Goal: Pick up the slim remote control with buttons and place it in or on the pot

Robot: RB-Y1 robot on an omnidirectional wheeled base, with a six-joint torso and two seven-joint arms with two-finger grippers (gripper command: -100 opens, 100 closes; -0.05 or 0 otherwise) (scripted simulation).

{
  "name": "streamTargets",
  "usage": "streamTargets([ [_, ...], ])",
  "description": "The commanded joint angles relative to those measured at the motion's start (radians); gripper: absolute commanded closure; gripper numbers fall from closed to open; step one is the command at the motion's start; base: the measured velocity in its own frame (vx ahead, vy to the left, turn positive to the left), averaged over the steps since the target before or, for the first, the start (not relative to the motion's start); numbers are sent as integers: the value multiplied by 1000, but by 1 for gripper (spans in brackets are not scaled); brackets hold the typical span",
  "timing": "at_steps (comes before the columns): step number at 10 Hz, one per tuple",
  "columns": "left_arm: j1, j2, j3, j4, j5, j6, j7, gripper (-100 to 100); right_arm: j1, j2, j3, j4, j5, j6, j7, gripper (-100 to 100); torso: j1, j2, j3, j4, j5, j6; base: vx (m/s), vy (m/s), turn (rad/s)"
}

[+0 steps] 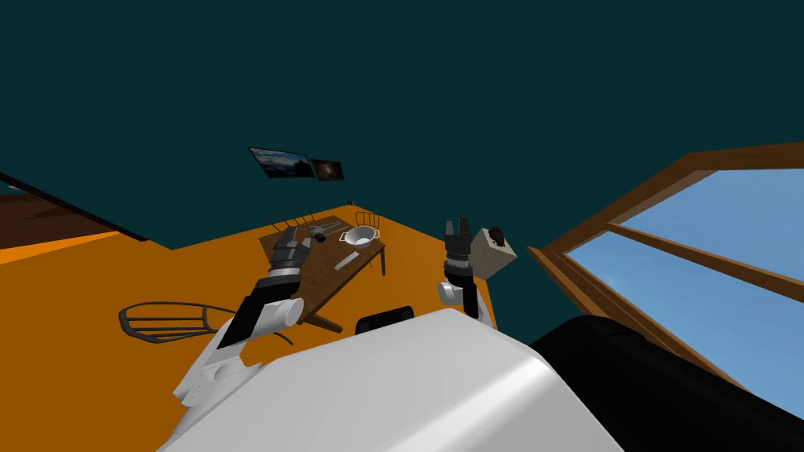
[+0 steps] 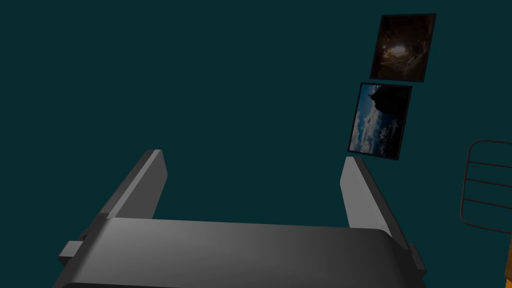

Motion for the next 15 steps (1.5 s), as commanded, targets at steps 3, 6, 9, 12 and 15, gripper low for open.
streamTargets([
  [3, -27, 14, 14, 56, 53, 78, 4, -100, 0, 0, 0, 0, 0, 0, 0, 0, 0, -1, 0, 0, 0, 0, -25, -8, -50],
  [6, -65, 36, 31, 138, 119, 155, 15, -100, 0, 0, 0, 0, 0, 0, 0, 0, 0, -2, -1, 0, 0, 0, -9, -17, -66],
  [9, -83, 48, 40, 182, 152, 225, 24, -100, 0, 0, 0, 0, 0, 0, 0, 0, -1, -3, -2, -1, 0, 0, 5, -23, -62],
  [12, -118, 77, 55, 268, 217, 304, 46, -100, 0, 0, 0, 0, 0, 0, 0, 0, 0, -4, -2, -1, 0, -1, 19, -27, -69],
  [15, -134, 93, 62, 325, 249, 391, 60, -100, 0, 0, 0, 0, 0, 0, 0, 0, -1, -5, -3, -1, 0, 0, 35, -28, -53],
])
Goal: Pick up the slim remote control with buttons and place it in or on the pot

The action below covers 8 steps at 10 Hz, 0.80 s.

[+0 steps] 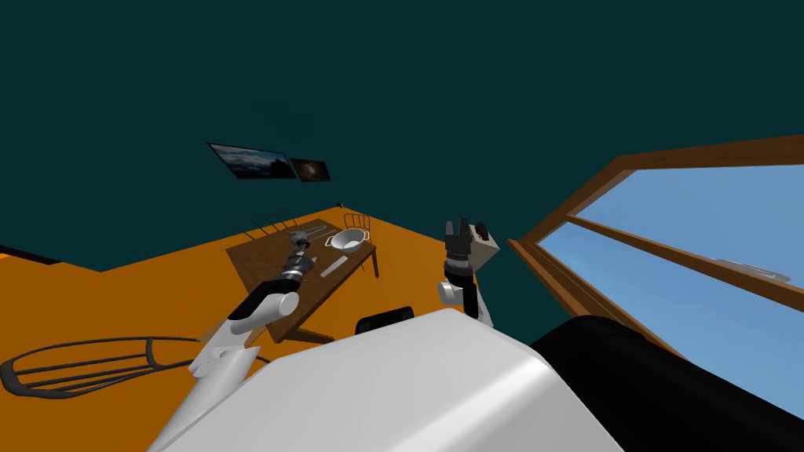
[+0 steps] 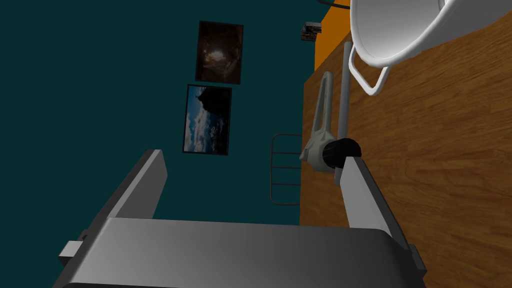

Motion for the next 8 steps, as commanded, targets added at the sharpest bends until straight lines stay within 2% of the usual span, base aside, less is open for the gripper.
streamTargets([
  [1, -25, 26, 8, 50, 38, 50, 20, -100, 0, 0, 0, 0, 0, 0, 0, 0, 0, 0, 0, 0, 0, 0, 49, -39, -81],
  [2, -25, 26, 8, 73, 38, 75, 20, -100, 0, 0, 0, 0, 0, 0, 0, 0, 0, -1, 0, 0, 0, 0, 46, -26, -46],
  [3, -39, 46, 14, 117, 68, 100, 38, -100, 0, 0, 0, 0, 0, 0, 0, 0, 0, -1, 0, 0, 0, 0, 54, -31, -80],
  [5, -39, 46, 14, 126, 68, 135, 38, -100, 0, 0, 0, 0, 0, 0, 0, 0, 0, -1, -1, 0, 0, 0, 39, -16, -21],
  [6, -52, 66, 20, 168, 96, 177, 57, -100, 0, 0, 0, 0, 0, 0, 0, 0, 1, 0, 0, 0, 0, 0, 50, -15, -78],
  [7, -52, 66, 20, 179, 96, 195, 57, -100, 0, 0, 0, 0, 0, 0, 0, 0, 1, -1, 0, 0, 0, 0, 55, -14, -51],
  [8, -65, 88, 25, 231, 123, 227, 77, -100, 0, 0, 0, 0, 0, 0, 0, 0, 1, -1, -1, 0, 0, 0, 98, -33, -80],
])
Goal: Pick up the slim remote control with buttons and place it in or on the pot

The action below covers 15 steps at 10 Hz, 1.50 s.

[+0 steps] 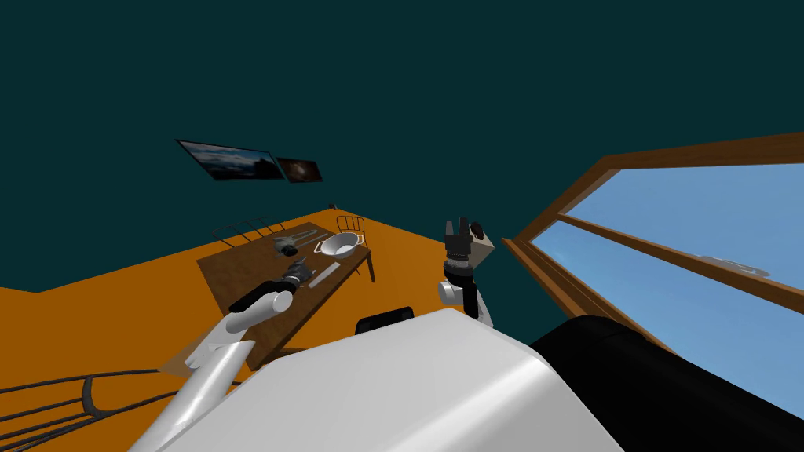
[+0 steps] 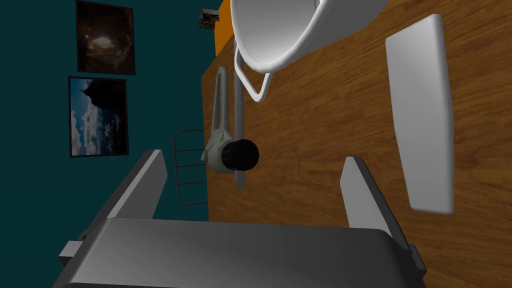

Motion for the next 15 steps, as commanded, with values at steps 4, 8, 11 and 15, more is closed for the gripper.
streamTargets([
  [4, -11, 59, 12, 108, 69, 137, 57, -100, 0, 0, 0, 0, 0, 0, 0, 0, 0, 1, 0, 0, 0, 0, 88, -25, -55],
  [8, -30, 106, 20, 208, 113, 258, 104, -100, 0, 0, 0, 0, 0, 0, 0, 0, 0, 0, 0, 0, 0, 0, 99, -22, -52],
  [11, -38, 129, 23, 261, 132, 340, 127, -100, 0, 0, 0, 0, 0, 0, 0, 0, 1, -1, -1, 0, 0, 0, 103, -8, -43],
  [15, -49, 174, 27, 357, 165, 433, 174, -100, 0, 0, 0, 0, 0, 0, 0, 0, 1, 0, 0, 0, 0, 0, 85, -5, -36],
])
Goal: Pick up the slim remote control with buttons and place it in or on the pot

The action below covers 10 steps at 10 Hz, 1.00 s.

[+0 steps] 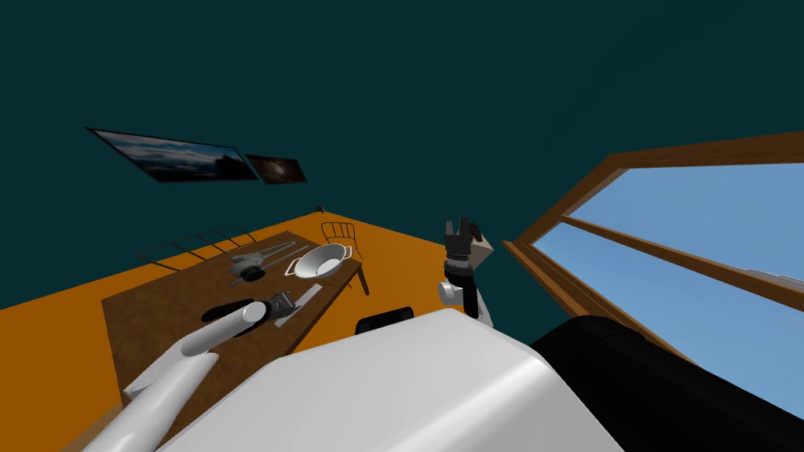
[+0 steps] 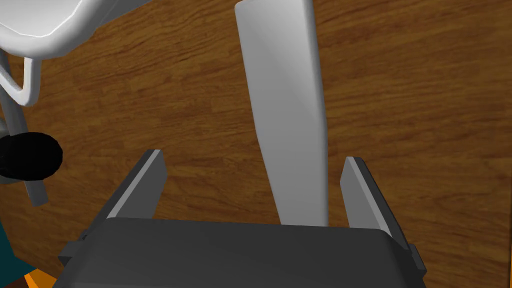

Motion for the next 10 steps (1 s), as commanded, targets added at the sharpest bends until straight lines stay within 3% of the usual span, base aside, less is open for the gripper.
streamTargets([
  [1, -2, 13, 2, 32, 11, 37, 13, -100, 0, 0, 0, 0, 0, 0, 0, 0, 0, 0, 0, 0, 0, 0, 101, -14, -33],
  [2, -6, 33, 3, 75, 26, 70, 36, -100, 0, 0, 0, 0, 0, 0, 0, 0, 0, 0, 0, 0, 0, 0, 128, -9, -51],
  [3, -6, 33, 3, 77, 26, 85, 36, -100, 0, 0, 0, 0, 0, 0, 0, 0, 0, -1, -1, 0, 0, 0, 101, 0, -25],
  [4, -8, 52, 3, 120, 38, 118, 58, -100, 0, 0, 0, 0, 0, 0, 0, 0, 0, 0, 0, 0, 0, 0, 108, 2, -46],
  [5, -8, 52, 3, 120, 38, 130, 58, -100, 0, 0, 0, 0, 0, 0, 0, 0, 1, 0, 0, 0, 0, 0, 104, -3, -23],
  [6, -9, 68, 3, 161, 49, 161, 79, -100, 0, 0, 0, 0, 0, 0, 0, 0, 0, 0, 0, 0, 0, 0, 137, -2, -41],
  [7, -9, 68, 3, 161, 49, 171, 79, -100, 0, 0, 0, 0, 0, 0, 0, 0, 0, -2, -1, 0, 0, 0, 106, -7, -20],
  [10, -8, 93, 0, 233, 65, 242, 116, -100, 0, 0, 0, 0, 0, 0, 0, 0, 1, 1, 1, 0, 0, 0, 95, 4, -28],
])
